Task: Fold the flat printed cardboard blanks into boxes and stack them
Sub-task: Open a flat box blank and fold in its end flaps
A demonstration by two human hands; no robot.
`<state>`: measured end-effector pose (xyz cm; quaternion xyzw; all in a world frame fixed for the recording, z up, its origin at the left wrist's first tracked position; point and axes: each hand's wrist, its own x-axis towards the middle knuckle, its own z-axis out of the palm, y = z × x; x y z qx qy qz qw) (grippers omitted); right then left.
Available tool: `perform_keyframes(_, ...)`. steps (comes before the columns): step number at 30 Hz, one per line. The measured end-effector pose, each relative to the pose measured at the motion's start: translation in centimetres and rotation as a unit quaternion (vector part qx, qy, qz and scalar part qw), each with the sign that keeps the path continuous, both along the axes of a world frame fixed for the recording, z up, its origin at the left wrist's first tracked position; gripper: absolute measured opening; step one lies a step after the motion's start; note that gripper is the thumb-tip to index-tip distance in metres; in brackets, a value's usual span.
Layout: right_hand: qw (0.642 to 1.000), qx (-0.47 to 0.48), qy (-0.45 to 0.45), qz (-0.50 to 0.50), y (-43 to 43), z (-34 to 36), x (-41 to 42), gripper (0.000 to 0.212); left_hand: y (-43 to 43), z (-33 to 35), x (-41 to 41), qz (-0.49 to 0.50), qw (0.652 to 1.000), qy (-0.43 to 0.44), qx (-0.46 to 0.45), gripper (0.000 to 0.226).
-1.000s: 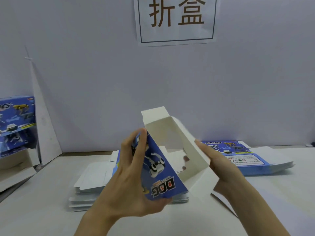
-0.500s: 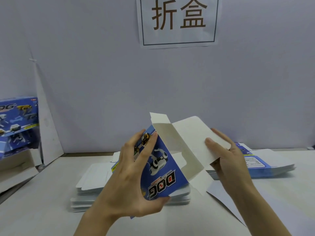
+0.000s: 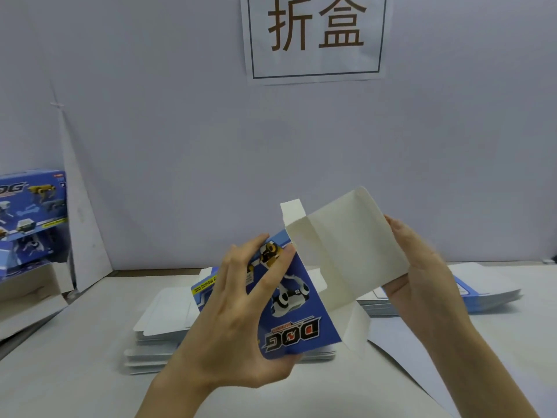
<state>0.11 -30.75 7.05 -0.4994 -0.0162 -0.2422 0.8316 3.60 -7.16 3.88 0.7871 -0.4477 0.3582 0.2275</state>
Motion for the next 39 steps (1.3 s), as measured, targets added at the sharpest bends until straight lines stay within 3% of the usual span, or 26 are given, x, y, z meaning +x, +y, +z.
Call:
perform_keyframes(3,0.999,0.016,0.020,0.043,-0.3,0.2,-0.2,0.020,0.0,0.0,-0.1,0.007,1.000,-0.001,0.009,0.108)
perform_keyframes(10,0.998,-0.048,0.035,0.010,-0.4,0.3,-0.4,0.036,0.0,0.1,-0.1,0.020,1.000,-0.014,0.009,0.110)
perform_keyframes(14,0.992,-0.104,0.031,-0.058,-0.1,0.2,-0.5,0.016,0.0,-0.1,0.2,0.021,1.000,-0.010,-0.006,0.111)
perform_keyframes(18,0.989,-0.130,-0.002,-0.074,0.5,0.5,-0.4,0.019,0.0,-0.1,0.5,0.038,0.998,-0.010,-0.051,0.115)
perform_keyframes(21,0.984,-0.152,0.012,-0.092,0.7,0.7,-0.2,0.035,-0.4,-0.2,0.5,0.057,0.986,0.041,-0.153,0.122)
perform_keyframes(23,0.966,-0.245,0.034,-0.074,0.7,0.4,-0.2,0.050,-0.7,0.3,0.2,0.059,0.960,0.112,-0.251,0.129)
perform_keyframes(27,0.890,-0.434,0.040,0.134,2.8,-0.7,-0.8,0.086,-1.7,1.0,-0.7,0.023,0.904,0.192,-0.381,0.135)
perform_keyframes(29,0.875,-0.455,-0.004,0.164,4.6,-1.4,-0.6,0.084,-2.4,1.1,-1.2,-0.005,0.885,0.219,-0.412,0.127)
perform_keyframes(32,0.898,-0.429,-0.061,0.079,5.4,-1.8,-0.1,0.079,-2.6,1.3,-1.5,-0.074,0.850,0.272,-0.446,0.107)
perform_keyframes(34,0.919,-0.385,-0.051,0.058,4.7,-1.4,-0.1,0.075,-1.8,1.3,-0.9,-0.091,0.848,0.299,-0.427,0.088)
perform_keyframes(36,0.941,-0.324,-0.023,0.099,3.7,-1.3,0.0,0.084,-1.1,1.4,-0.2,-0.096,0.854,0.345,-0.378,0.056)
perform_keyframes(39,0.939,-0.314,0.004,0.136,3.2,-1.1,-0.2,0.095,-0.9,0.9,0.3,-0.123,0.818,0.424,-0.368,0.054)
